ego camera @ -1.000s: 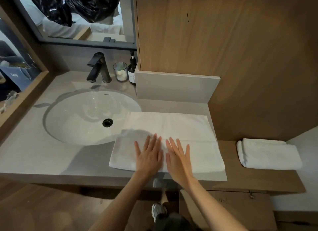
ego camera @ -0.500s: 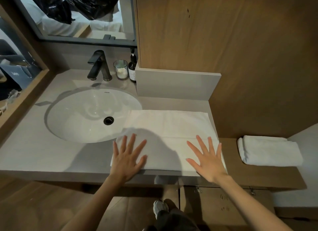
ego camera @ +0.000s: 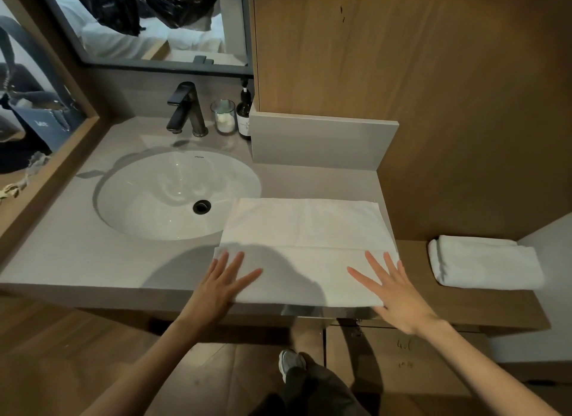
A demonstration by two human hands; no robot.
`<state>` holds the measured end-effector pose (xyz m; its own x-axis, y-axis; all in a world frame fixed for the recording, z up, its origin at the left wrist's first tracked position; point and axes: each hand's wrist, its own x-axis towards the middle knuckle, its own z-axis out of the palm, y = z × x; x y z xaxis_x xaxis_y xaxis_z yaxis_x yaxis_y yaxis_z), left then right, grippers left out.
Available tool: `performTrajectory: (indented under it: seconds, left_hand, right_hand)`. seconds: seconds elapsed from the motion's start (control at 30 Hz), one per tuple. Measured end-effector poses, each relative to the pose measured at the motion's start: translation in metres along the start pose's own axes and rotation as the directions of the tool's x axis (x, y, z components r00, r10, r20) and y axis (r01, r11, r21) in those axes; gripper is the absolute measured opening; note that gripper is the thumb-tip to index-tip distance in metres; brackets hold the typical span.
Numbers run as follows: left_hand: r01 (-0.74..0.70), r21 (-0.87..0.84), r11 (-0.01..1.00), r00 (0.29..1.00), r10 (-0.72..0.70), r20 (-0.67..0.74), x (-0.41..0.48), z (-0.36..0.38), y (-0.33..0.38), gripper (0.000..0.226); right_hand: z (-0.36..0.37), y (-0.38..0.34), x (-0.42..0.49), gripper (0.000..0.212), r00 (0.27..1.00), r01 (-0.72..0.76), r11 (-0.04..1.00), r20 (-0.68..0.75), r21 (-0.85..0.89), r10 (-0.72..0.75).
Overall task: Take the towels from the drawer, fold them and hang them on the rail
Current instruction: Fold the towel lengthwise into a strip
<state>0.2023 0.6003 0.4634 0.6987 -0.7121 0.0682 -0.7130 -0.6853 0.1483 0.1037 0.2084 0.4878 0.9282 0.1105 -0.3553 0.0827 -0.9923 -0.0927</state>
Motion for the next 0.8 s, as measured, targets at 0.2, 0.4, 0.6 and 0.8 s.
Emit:
performTrajectory:
  seconds: [0.2,0.4,0.6,0.8]
  left_hand:
    - [0.064,-0.26,0.963,0.997,-0.054,0.047,-0.005,-0.015,-0.029,0.067]
    - [0.202,-0.489,0.849,0.956,-0.279,-0.091,0.021,-0.049,-0.039,0.013]
    - [0.547,-0.699,0.461,0.742,-0.653,0.151,0.058,-0.056,-0.041,0.017]
    - [0.613,-0.683,0.397,0.651,-0.744,0.152,0.105,-0.044,-0.046,0.03]
  right_hand:
    - [-0.021,0.01,-0.012,0.057,0.997,-0.033,0.951,-0.05,0.306,0.051]
    - [-0.03,0.022,-0.003,0.016,0.933,-0.099,0.76,-0.206,0.642,0.296]
    - [-0.045,0.028,0.024,0.016,0.817,-0.043,0.427,-0.214,0.903,0.536]
    - [-0.049,0.036,0.066,0.021,0.798,-0.011,0.357,-0.207,0.934,0.566]
